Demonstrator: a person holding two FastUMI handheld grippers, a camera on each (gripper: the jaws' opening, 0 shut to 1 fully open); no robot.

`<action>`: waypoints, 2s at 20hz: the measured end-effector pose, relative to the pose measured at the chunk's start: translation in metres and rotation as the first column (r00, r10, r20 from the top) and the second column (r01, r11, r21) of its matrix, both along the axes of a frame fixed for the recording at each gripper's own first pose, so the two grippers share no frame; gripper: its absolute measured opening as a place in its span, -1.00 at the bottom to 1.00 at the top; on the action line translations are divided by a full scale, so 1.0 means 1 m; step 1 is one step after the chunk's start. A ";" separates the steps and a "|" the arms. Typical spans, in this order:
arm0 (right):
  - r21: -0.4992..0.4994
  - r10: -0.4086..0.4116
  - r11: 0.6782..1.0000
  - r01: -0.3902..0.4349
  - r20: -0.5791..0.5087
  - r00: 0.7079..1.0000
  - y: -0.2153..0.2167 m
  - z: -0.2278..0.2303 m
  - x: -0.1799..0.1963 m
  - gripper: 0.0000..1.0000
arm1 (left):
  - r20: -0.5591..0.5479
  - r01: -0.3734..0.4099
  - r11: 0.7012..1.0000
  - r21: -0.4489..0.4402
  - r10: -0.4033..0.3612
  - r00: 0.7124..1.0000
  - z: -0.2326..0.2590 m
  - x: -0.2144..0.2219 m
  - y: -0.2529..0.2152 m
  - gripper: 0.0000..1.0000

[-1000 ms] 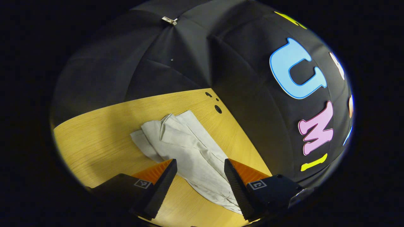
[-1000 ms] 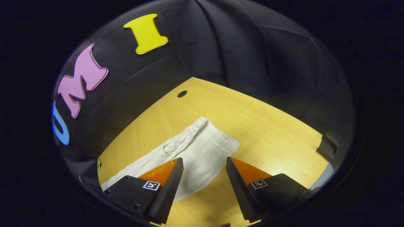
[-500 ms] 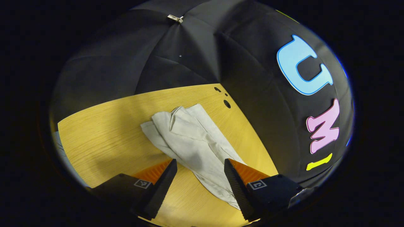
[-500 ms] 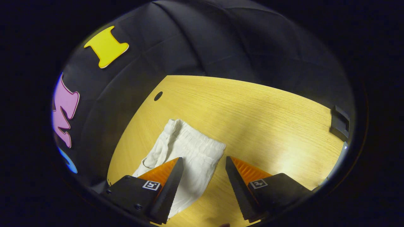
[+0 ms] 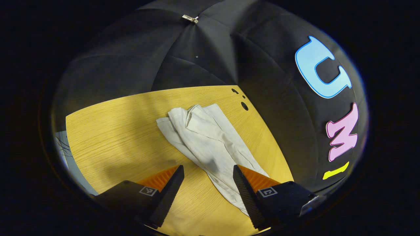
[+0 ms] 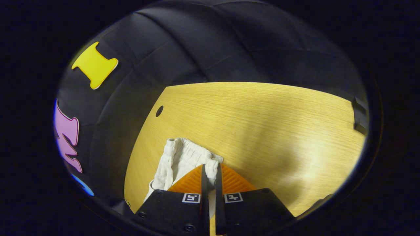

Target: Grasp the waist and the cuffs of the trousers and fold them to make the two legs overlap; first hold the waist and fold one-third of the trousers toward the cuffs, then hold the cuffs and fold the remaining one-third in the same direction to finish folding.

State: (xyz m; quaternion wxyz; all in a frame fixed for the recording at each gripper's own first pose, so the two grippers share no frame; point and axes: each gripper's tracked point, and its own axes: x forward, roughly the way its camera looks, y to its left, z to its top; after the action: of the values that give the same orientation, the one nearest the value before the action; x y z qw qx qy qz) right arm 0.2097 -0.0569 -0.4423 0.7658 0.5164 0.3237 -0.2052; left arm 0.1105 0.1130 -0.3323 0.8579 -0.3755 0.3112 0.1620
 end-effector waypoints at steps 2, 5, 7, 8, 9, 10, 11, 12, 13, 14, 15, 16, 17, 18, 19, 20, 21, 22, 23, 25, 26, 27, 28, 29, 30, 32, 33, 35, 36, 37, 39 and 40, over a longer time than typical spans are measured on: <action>-0.010 0.007 1.000 -0.007 0.023 1.000 -0.001 0.003 -0.001 -0.77 | 0.000 -0.019 1.000 0.000 0.019 1.000 0.001 -0.002 0.000 0.92; 0.006 0.011 1.000 -0.011 0.066 0.998 -0.003 0.011 -0.001 -0.77 | -0.007 -0.051 0.998 -0.028 0.051 0.999 -0.006 -0.002 0.004 0.91; 0.005 0.000 1.000 -0.001 0.092 0.996 -0.004 0.019 0.002 -0.77 | -0.026 -0.068 0.996 -0.061 0.067 0.997 -0.018 0.001 0.008 0.91; 0.000 0.000 1.000 0.000 0.108 0.994 -0.003 0.024 -0.001 -0.77 | -0.034 -0.077 0.994 -0.074 0.074 0.997 -0.024 0.003 0.012 0.92; -0.011 0.004 1.000 -0.002 0.119 0.993 -0.003 0.029 -0.004 -0.77 | -0.033 -0.081 0.993 -0.091 0.079 0.996 -0.028 0.006 0.014 0.92; -0.027 0.006 1.000 -0.003 0.131 0.991 -0.004 0.034 -0.006 -0.77 | -0.015 -0.083 0.991 -0.102 0.082 0.997 -0.027 0.011 0.017 0.82; -0.042 0.010 0.999 -0.004 0.142 0.990 -0.006 0.039 -0.007 -0.77 | -0.005 -0.085 0.991 -0.103 0.085 0.996 -0.027 0.015 0.022 0.83; -0.054 0.016 0.999 -0.008 0.151 0.988 -0.005 0.043 -0.007 -0.77 | 0.005 -0.085 0.991 -0.108 0.086 0.996 -0.028 0.019 0.025 0.89; -0.063 0.020 0.998 -0.011 0.157 0.987 -0.006 0.047 -0.008 -0.77 | 0.014 -0.085 0.990 -0.116 0.087 0.996 -0.028 0.025 0.027 0.89; -0.070 0.021 0.998 -0.010 0.165 0.986 -0.007 0.050 -0.009 -0.77 | 0.023 -0.079 0.988 -0.129 0.082 0.996 -0.027 0.032 0.029 0.90; -0.074 0.019 0.997 -0.006 0.172 0.985 -0.008 0.053 -0.009 -0.77 | 0.029 -0.070 0.988 -0.139 0.075 0.997 -0.028 0.040 0.029 0.90; -0.076 0.017 0.997 -0.003 0.178 0.984 -0.007 0.055 -0.011 -0.77 | 0.037 -0.061 0.988 -0.145 0.067 0.997 -0.027 0.049 0.030 0.90; -0.076 0.014 0.997 0.000 0.183 0.983 -0.006 0.058 -0.012 -0.77 | 0.044 -0.053 0.987 -0.150 0.060 0.997 -0.027 0.056 0.031 0.89; -0.078 0.013 0.997 0.001 0.186 0.982 -0.006 0.060 -0.017 -0.77 | 0.051 -0.047 0.987 -0.157 0.055 0.997 -0.027 0.063 0.030 0.89; -0.080 0.012 0.997 0.003 0.188 0.982 -0.006 0.062 -0.020 -0.77 | 0.057 -0.042 0.986 -0.162 0.052 0.997 -0.027 0.070 0.029 0.89; -0.080 0.013 0.997 0.002 0.191 0.982 -0.005 0.063 -0.022 -0.77 | 0.064 -0.038 0.985 -0.169 0.049 0.997 -0.028 0.077 0.028 0.87; -0.081 0.012 0.997 0.003 0.193 0.981 -0.005 0.063 -0.022 -0.77 | 0.062 -0.034 0.984 -0.177 0.046 0.997 -0.031 0.084 0.027 0.85; -0.082 0.012 0.997 0.004 0.195 0.981 -0.005 0.064 -0.023 -0.77 | 0.052 -0.028 0.981 -0.190 0.038 0.998 -0.037 0.090 0.024 0.72; -0.086 0.010 0.996 0.007 0.197 0.980 -0.005 0.065 -0.025 -0.77 | 0.011 -0.032 0.981 -0.194 0.035 0.999 -0.050 0.088 0.023 0.32; -0.095 0.005 0.995 0.015 0.210 0.978 -0.006 0.069 -0.027 -0.77 | 0.001 -0.056 0.975 -0.216 0.058 0.998 -0.053 0.085 0.024 -0.47; -0.098 0.006 0.995 0.016 0.223 0.975 -0.006 0.071 -0.027 -0.77 | 0.002 -0.063 0.973 -0.222 0.065 0.998 -0.054 0.083 0.024 -0.87; -0.102 0.014 0.995 0.011 0.240 0.971 -0.005 0.076 -0.030 -0.77 | 0.004 -0.062 0.973 -0.220 0.065 0.998 -0.053 0.078 0.021 -0.81; -0.110 0.024 0.994 0.004 0.255 0.967 -0.004 0.080 -0.031 -0.77 | 0.004 -0.060 0.975 -0.214 0.063 0.998 -0.052 0.076 0.019 -0.80; -0.124 0.039 0.992 -0.005 0.270 0.962 -0.004 0.085 -0.032 -0.77 | 0.001 -0.060 0.976 -0.210 0.061 0.998 -0.053 0.072 0.017 -0.81; -0.145 0.057 0.989 -0.016 0.287 0.956 -0.003 0.091 -0.030 -0.77 | 0.000 -0.060 0.976 -0.208 0.062 0.998 -0.051 0.068 0.017 -0.81; -0.204 0.106 0.978 -0.042 0.317 0.942 0.000 0.102 -0.023 -0.77 | -0.005 -0.060 0.976 -0.210 0.060 0.998 -0.050 0.058 0.012 -0.81; -0.233 0.132 0.971 -0.054 0.334 0.933 0.003 0.111 -0.024 -0.77 | -0.006 -0.056 0.976 -0.210 0.056 0.998 -0.051 0.053 0.009 -0.81; -0.277 0.177 0.958 -0.073 0.375 0.910 0.011 0.132 -0.019 -0.77 | -0.008 -0.048 0.978 -0.205 0.048 0.999 -0.051 0.041 0.003 -0.81; -0.291 0.194 0.954 -0.078 0.395 0.898 0.016 0.143 -0.018 -0.77 | -0.008 -0.048 0.977 -0.208 0.048 0.999 -0.051 0.036 0.000 -0.81; -0.303 0.212 0.949 -0.085 0.416 0.884 0.023 0.155 -0.013 -0.77 | -0.010 -0.050 0.975 -0.215 0.049 0.999 -0.051 0.030 -0.003 -0.81; -0.328 0.255 0.939 -0.106 0.453 0.855 0.045 0.180 -0.007 -0.77 | -0.014 -0.050 0.971 -0.233 0.049 0.999 -0.053 0.020 -0.014 -0.81; -0.340 0.282 0.932 -0.124 0.467 0.838 0.058 0.193 -0.003 -0.77 | -0.015 -0.046 0.970 -0.238 0.044 0.999 -0.053 0.016 -0.018 -0.80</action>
State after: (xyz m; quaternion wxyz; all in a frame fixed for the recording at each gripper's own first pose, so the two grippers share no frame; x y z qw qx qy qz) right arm 0.2072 0.0012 -0.2494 0.9098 0.3936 0.1292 -0.0247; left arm 0.1265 0.0946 -0.3856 0.8013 -0.4817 0.3238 0.1449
